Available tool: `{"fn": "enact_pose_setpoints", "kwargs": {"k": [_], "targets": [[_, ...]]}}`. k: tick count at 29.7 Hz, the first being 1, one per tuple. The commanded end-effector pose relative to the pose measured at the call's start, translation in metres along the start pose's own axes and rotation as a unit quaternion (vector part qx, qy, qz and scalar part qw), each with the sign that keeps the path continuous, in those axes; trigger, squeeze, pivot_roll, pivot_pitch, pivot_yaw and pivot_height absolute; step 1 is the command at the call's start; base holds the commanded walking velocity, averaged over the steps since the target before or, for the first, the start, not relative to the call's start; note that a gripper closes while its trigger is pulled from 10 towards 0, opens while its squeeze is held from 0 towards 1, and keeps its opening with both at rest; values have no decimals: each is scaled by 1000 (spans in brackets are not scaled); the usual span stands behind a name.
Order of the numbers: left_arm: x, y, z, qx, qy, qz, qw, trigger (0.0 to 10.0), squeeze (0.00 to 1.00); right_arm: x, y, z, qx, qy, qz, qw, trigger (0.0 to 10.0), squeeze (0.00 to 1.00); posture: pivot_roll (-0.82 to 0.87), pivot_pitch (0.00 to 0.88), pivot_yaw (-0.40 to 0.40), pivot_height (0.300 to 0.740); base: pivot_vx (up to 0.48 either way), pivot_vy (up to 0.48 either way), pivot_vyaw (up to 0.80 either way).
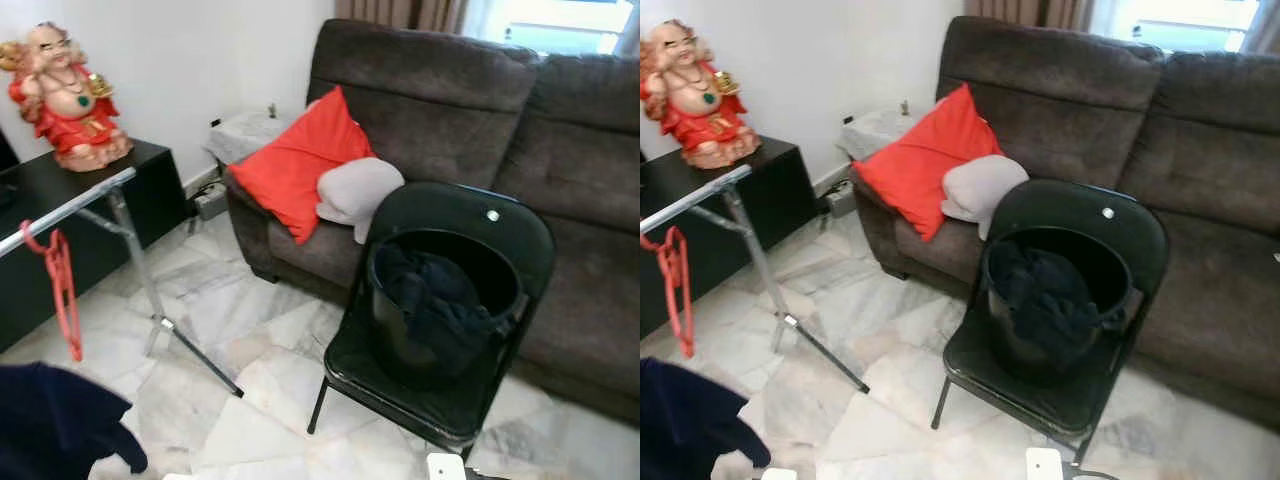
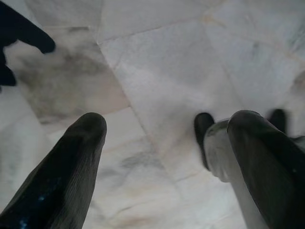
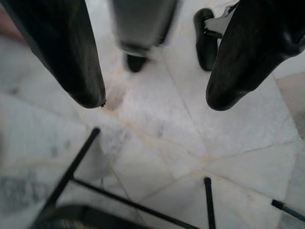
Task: Hang hanger
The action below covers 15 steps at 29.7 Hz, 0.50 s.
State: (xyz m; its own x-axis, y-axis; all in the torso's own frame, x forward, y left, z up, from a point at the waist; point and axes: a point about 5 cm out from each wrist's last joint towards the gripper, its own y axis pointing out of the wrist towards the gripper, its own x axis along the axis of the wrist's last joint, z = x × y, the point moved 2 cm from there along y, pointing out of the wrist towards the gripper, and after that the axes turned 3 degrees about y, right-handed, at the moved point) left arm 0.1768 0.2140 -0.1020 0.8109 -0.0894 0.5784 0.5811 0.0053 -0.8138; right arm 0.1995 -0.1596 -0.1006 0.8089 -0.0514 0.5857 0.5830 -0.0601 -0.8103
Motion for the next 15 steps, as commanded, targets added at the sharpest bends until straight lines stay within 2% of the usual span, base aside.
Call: {"fn": "enact_pose_setpoints", "kwargs": {"k": [1, 6, 15], "targets": [[-3, 0, -3, -4, -6, 5, 1000, 10000, 0, 1, 0, -5, -7, 4, 1, 1000, 10000, 0, 26, 7, 77, 740, 0, 0, -744], [-3, 0, -2, -3, -8, 5, 1000, 10000, 0, 2, 0, -5, -7, 4, -1, 1000, 10000, 0, 27, 11, 77, 740, 0, 0, -715], [-4, 0, -3, -9, -13, 8, 1000, 10000, 0, 4, 0, -5, -8, 7, -10, 1000, 10000, 0, 28, 15, 76, 740, 0, 0, 0]]}}
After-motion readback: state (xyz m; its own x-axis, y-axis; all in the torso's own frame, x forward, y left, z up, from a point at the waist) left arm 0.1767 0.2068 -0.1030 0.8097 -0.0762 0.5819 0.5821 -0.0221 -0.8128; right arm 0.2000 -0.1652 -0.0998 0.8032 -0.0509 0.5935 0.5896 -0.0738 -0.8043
